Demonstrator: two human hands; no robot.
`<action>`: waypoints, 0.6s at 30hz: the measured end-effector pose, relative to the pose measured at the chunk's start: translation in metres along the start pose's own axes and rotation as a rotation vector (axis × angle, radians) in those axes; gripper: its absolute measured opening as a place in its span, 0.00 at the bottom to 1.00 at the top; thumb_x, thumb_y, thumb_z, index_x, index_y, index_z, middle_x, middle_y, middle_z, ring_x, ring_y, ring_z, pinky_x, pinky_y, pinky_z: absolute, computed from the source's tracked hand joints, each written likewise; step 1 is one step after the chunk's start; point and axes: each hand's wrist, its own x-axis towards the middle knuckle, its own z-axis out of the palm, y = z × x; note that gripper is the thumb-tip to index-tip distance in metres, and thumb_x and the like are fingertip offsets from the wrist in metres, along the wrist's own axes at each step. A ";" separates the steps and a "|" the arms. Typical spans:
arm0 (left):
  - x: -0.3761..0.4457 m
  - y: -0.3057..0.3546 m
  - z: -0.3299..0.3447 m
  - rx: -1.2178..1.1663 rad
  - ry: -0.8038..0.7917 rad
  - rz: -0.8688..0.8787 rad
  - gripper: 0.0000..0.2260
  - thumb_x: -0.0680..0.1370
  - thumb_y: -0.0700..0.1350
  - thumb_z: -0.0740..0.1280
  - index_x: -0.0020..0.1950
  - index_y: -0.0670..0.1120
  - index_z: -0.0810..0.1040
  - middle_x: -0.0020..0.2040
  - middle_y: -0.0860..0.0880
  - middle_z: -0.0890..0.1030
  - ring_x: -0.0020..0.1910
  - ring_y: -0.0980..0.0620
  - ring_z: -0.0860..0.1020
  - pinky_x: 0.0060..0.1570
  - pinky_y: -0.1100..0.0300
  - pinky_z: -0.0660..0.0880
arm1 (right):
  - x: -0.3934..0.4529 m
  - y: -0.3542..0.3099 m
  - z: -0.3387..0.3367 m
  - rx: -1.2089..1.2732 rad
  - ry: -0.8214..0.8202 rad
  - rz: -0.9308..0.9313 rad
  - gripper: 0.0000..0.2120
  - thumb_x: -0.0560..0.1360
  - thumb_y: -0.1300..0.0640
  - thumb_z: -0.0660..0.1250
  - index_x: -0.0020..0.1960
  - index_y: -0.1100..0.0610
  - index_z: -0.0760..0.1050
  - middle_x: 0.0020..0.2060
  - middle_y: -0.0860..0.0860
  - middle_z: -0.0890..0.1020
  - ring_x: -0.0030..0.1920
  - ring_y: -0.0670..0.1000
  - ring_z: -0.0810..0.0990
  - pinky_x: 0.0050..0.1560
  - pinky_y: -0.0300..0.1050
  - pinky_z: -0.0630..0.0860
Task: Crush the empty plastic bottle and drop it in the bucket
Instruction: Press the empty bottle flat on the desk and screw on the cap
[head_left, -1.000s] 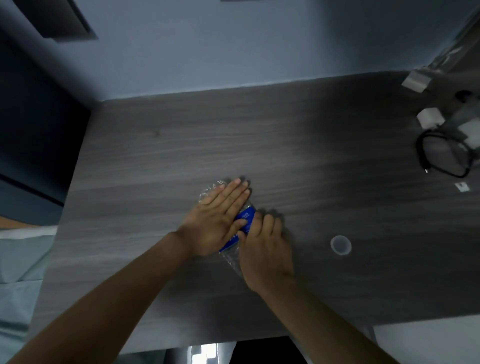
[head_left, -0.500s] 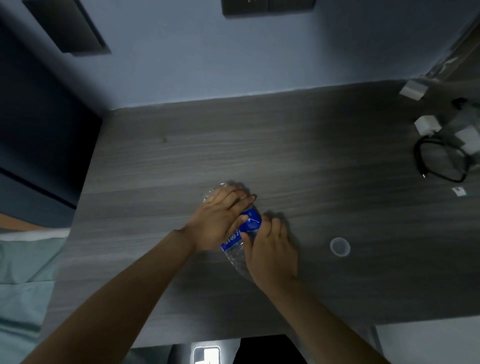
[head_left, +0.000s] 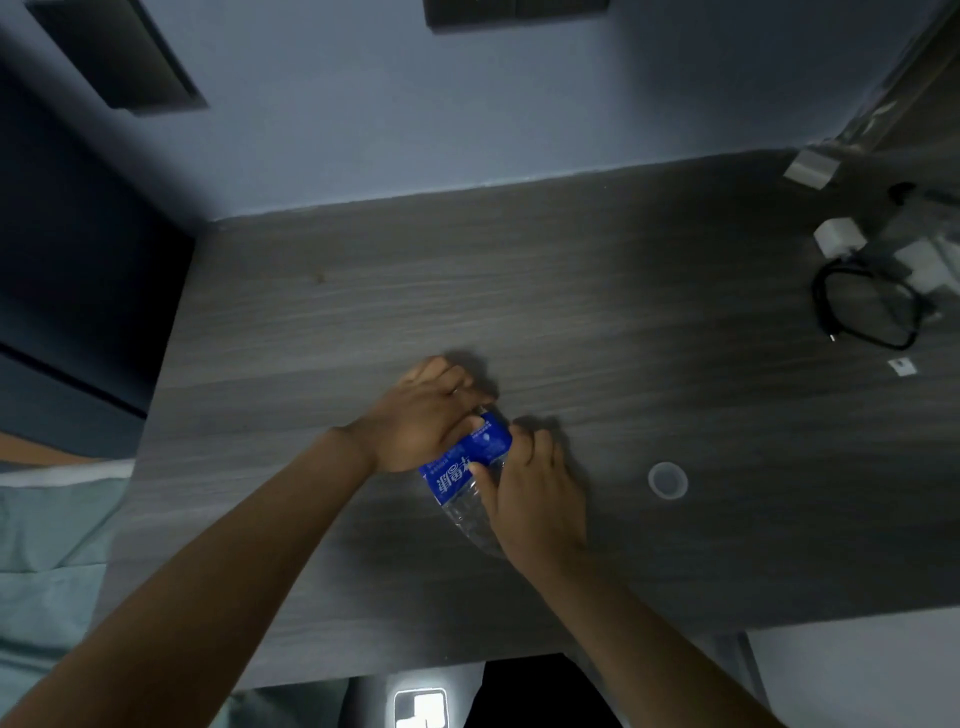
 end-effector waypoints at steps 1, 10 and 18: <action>-0.001 0.000 -0.001 0.015 -0.023 0.003 0.18 0.79 0.53 0.55 0.66 0.50 0.69 0.59 0.47 0.73 0.61 0.49 0.65 0.64 0.57 0.56 | 0.000 0.000 -0.001 0.001 -0.010 -0.008 0.28 0.75 0.40 0.55 0.67 0.57 0.61 0.60 0.54 0.72 0.56 0.50 0.73 0.47 0.40 0.72; -0.005 0.000 -0.022 0.005 -0.153 -0.012 0.14 0.77 0.56 0.59 0.55 0.48 0.74 0.53 0.47 0.80 0.55 0.48 0.75 0.61 0.55 0.64 | 0.001 0.005 -0.012 0.047 -0.072 -0.060 0.29 0.73 0.40 0.58 0.68 0.56 0.61 0.61 0.54 0.71 0.55 0.50 0.75 0.43 0.36 0.65; -0.024 0.009 -0.041 -0.165 -0.008 -0.140 0.11 0.76 0.54 0.63 0.49 0.48 0.77 0.45 0.49 0.82 0.45 0.49 0.79 0.46 0.61 0.67 | 0.004 0.022 -0.038 0.249 -0.037 -0.052 0.26 0.73 0.42 0.61 0.64 0.56 0.68 0.61 0.56 0.73 0.58 0.56 0.75 0.54 0.45 0.71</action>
